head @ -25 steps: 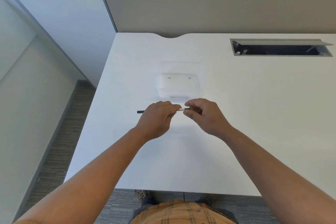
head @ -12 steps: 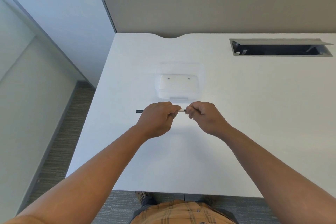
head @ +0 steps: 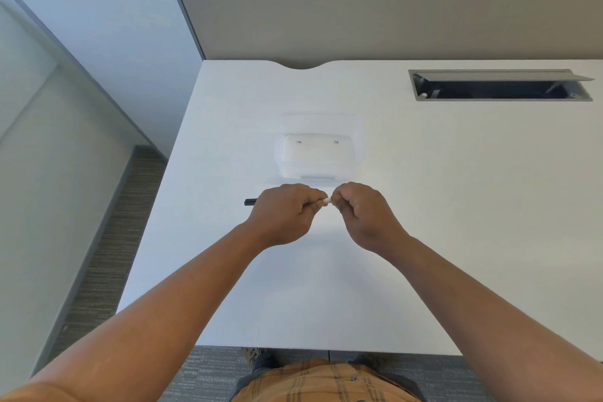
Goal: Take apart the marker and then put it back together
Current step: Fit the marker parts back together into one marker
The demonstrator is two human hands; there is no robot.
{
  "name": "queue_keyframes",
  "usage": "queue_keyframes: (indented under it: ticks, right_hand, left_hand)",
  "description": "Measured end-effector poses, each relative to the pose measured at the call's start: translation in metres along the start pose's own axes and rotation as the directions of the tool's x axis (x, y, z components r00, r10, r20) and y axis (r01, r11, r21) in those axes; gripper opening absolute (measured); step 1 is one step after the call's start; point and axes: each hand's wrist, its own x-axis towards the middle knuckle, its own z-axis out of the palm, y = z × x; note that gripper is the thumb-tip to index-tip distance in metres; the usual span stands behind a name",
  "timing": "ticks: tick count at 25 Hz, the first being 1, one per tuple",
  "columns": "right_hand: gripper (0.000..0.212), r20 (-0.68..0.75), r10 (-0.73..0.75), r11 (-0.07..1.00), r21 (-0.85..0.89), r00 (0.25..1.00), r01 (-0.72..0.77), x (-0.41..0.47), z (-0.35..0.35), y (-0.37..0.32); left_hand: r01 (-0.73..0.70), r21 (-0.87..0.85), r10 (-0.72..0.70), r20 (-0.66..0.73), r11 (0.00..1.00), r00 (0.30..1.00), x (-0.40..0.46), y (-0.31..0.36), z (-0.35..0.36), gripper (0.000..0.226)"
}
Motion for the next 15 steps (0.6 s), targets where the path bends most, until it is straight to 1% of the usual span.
queue_keyframes:
  ticks: [1, 2, 4, 5, 6, 8, 10, 12, 14, 15]
  right_hand:
    - [0.021, 0.000, 0.018, 1.000, -0.009, 1.000, -0.018, -0.001, 0.002, 0.000]
    - [0.025, 0.011, 0.069, 0.997, 0.023, 0.998, -0.069, 0.000, 0.003, -0.001]
    - [0.031, 0.072, 0.187, 0.972, 0.131, 0.980, -0.195, 0.002, 0.001, -0.002]
    - [0.030, 0.100, 0.212, 0.960, 0.167, 0.972, -0.227, 0.002, -0.001, -0.001]
    - [0.025, 0.105, 0.209, 0.955, 0.189, 0.972, -0.226, 0.002, -0.002, 0.000]
    - [0.011, 0.075, 0.149, 0.964, 0.211, 0.986, -0.162, 0.000, -0.004, 0.003]
    - [0.013, 0.016, 0.069, 0.978, 0.199, 0.998, -0.071, -0.001, -0.005, 0.008]
    - [0.010, -0.056, 0.009, 0.990, 0.139, 0.998, -0.001, -0.001, -0.004, 0.011]
    - [0.011, -0.091, -0.048, 0.998, 0.038, 0.995, 0.052, -0.002, -0.003, 0.011]
    - [0.014, -0.082, -0.039, 0.999, 0.028, 0.996, 0.041, -0.002, -0.002, 0.010]
  left_hand:
    - [-0.006, 0.010, 0.006, -0.003, 1.000, 1.000, 0.000, 0.000, 0.001, 0.026]
    - [-0.008, 0.016, 0.008, -0.002, 1.000, 1.000, 0.000, 0.000, 0.001, 0.025]
    - [-0.003, 0.016, 0.002, 0.023, 1.000, 1.000, 0.002, 0.000, 0.002, 0.023]
    - [0.005, 0.012, -0.005, 0.043, 1.000, 0.999, 0.003, -0.001, 0.002, 0.023]
    - [0.014, 0.006, -0.014, 0.061, 1.000, 0.998, 0.004, -0.002, 0.002, 0.024]
    - [0.047, -0.026, -0.045, 0.083, 0.999, 0.996, 0.005, -0.004, 0.000, 0.026]
    - [0.109, -0.100, -0.099, 0.098, 0.989, 0.990, 0.006, -0.004, -0.003, 0.024]
    - [0.151, -0.147, -0.135, 0.114, 0.978, 0.984, 0.006, -0.003, -0.004, 0.024]
    - [0.150, -0.164, -0.132, 0.116, 0.975, 0.984, 0.006, 0.000, -0.006, 0.024]
    - [0.138, -0.159, -0.122, 0.111, 0.978, 0.986, 0.006, 0.001, -0.007, 0.024]
